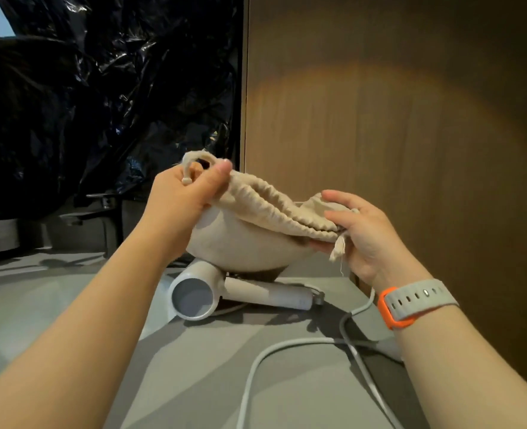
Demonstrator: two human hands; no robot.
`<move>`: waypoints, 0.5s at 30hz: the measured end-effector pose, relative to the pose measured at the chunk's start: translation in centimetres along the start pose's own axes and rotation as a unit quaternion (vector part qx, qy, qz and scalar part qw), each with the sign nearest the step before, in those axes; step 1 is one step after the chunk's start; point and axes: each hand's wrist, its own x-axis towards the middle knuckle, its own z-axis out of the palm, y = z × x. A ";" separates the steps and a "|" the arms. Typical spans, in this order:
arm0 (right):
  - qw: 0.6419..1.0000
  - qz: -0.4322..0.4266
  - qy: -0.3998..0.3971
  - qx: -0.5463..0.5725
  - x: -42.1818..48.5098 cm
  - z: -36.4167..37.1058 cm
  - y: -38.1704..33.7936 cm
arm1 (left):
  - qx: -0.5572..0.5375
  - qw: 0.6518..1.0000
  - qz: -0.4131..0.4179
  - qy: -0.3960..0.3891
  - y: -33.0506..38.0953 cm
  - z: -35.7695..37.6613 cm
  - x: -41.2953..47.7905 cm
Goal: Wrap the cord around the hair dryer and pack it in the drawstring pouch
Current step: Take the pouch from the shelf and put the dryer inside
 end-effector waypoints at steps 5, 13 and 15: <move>0.999 0.046 -0.003 -0.011 -4.3 -2.0 0.0 | 0.038 0.999 -0.011 -0.023 -0.5 -0.1 -4.8; 0.992 0.071 0.007 -0.105 -10.0 -3.2 0.5 | 0.069 0.994 -0.079 0.007 -0.2 -0.8 -9.8; 0.987 0.076 0.010 -0.141 -11.1 -3.5 1.3 | 0.088 0.992 -0.086 -0.003 -0.4 -1.1 -11.1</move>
